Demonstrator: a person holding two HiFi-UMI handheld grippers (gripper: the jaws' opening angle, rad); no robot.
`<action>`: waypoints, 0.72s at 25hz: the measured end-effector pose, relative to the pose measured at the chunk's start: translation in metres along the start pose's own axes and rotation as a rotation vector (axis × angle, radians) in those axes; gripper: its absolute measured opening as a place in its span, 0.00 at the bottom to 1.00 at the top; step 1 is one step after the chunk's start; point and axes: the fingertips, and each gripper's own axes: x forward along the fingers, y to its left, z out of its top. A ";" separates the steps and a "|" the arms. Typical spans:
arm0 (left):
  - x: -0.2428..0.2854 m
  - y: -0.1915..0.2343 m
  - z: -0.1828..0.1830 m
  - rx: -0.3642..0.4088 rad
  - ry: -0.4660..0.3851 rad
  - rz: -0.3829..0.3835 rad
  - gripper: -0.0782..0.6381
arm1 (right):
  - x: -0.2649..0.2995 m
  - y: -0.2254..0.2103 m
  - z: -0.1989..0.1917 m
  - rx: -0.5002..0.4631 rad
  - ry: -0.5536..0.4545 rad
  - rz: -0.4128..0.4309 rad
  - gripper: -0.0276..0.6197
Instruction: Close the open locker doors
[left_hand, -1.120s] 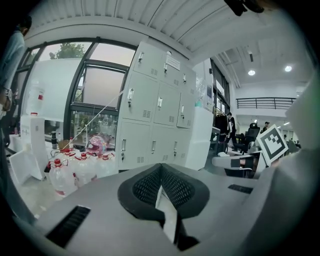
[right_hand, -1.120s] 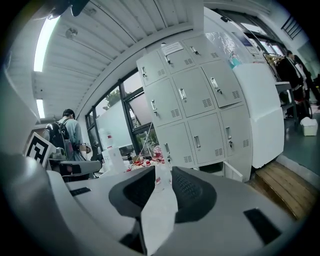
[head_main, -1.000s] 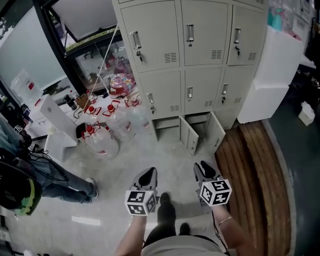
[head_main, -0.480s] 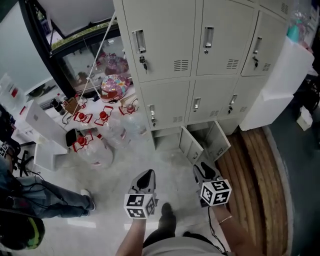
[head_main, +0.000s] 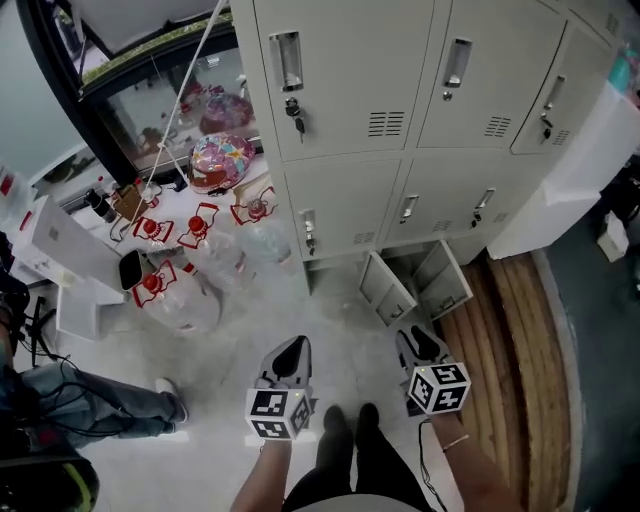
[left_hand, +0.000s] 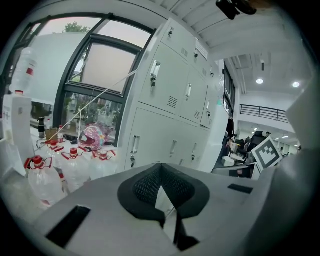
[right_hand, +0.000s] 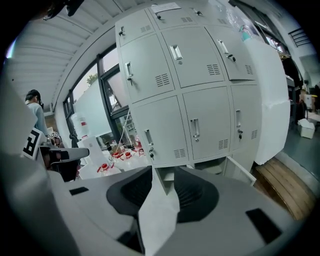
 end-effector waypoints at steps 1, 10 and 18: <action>0.007 0.003 -0.003 -0.003 0.002 0.003 0.14 | 0.007 -0.006 -0.004 0.004 0.009 -0.004 0.25; 0.096 0.017 -0.051 -0.048 0.066 0.019 0.14 | 0.093 -0.069 -0.036 -0.012 0.066 0.006 0.24; 0.185 0.032 -0.117 -0.047 0.063 0.035 0.14 | 0.173 -0.148 -0.083 -0.011 0.080 -0.048 0.23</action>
